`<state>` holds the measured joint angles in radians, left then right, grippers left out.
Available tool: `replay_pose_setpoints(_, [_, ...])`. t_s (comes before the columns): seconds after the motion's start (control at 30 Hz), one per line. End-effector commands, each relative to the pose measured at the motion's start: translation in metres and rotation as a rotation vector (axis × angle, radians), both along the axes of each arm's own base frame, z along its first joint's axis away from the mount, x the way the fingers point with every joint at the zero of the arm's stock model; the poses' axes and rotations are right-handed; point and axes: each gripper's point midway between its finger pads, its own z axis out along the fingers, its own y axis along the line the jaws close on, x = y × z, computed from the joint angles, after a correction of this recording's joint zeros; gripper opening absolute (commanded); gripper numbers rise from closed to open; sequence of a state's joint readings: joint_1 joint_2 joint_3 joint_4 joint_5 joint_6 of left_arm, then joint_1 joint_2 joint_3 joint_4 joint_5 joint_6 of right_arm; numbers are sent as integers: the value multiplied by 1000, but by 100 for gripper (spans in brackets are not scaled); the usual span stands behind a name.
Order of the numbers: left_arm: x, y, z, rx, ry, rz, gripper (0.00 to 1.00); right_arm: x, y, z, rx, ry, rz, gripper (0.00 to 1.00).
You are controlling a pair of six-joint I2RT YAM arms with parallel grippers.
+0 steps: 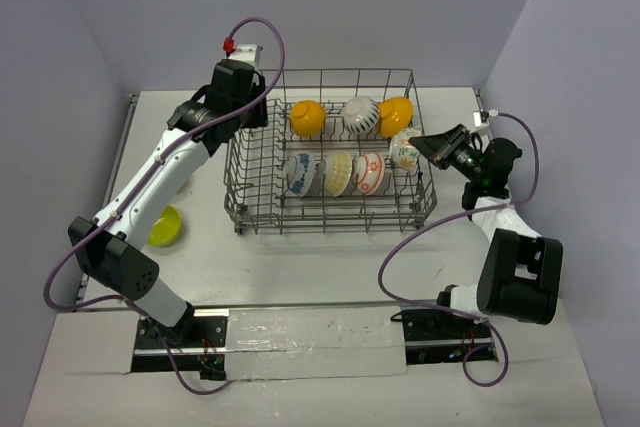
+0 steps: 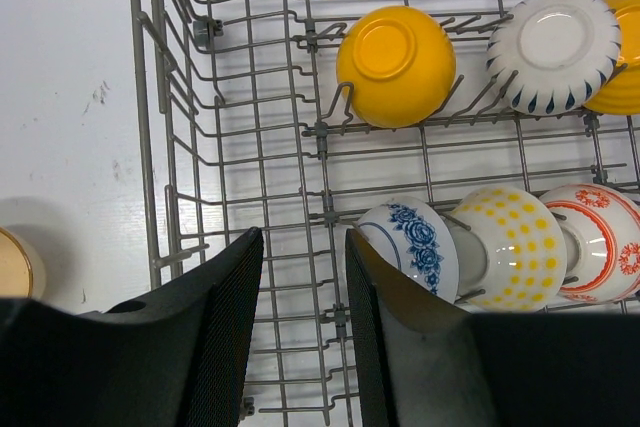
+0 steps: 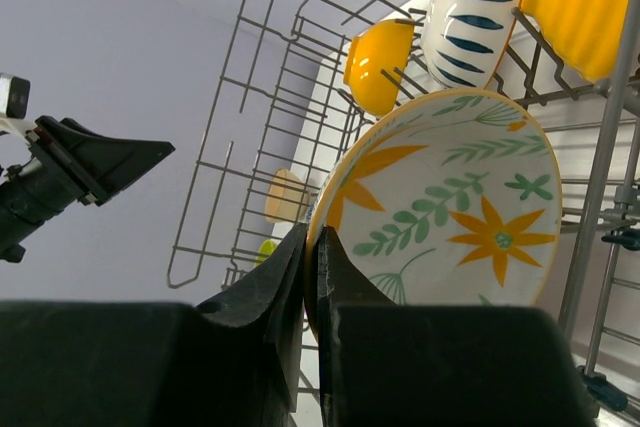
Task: Load the bowls into the dish rack
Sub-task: Insert the bowl into the dish rack.
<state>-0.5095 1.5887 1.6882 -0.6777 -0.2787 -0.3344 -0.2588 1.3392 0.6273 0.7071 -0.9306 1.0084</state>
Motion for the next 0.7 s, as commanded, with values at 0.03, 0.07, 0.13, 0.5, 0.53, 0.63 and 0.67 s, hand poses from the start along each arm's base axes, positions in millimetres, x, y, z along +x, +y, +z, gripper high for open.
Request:
replay_pose_setpoints(0.03, [2,-2,-1,10,-7,-6,43,7,8,18,-26,-72,49,0])
replay_pose_setpoints(0.07, [2,-2,-1,11,-6,-5,43,7,10,19,-25,-73,57,0])
replay_pose_setpoints(0.13, [2,-2,-1,11,-6,-5,43,7,11,17,-22,-68,64,0])
replay_pose_setpoints(0.5, [2,-2,0,11,-9,-7,43,7,29,8,-34,-46,132,0])
replay_pose_setpoints(0.53, [2,-2,-1,12,-7,-9,43,6,31,6,-38,-39,139,0])
replay_pose_setpoints(0.63, [2,-2,-1,15,-5,-6,43,7,32,2,-43,-24,141,0])
replay_pose_setpoints(0.67, [2,-2,-2,14,-5,-8,43,9,31,1,-46,-18,134,0])
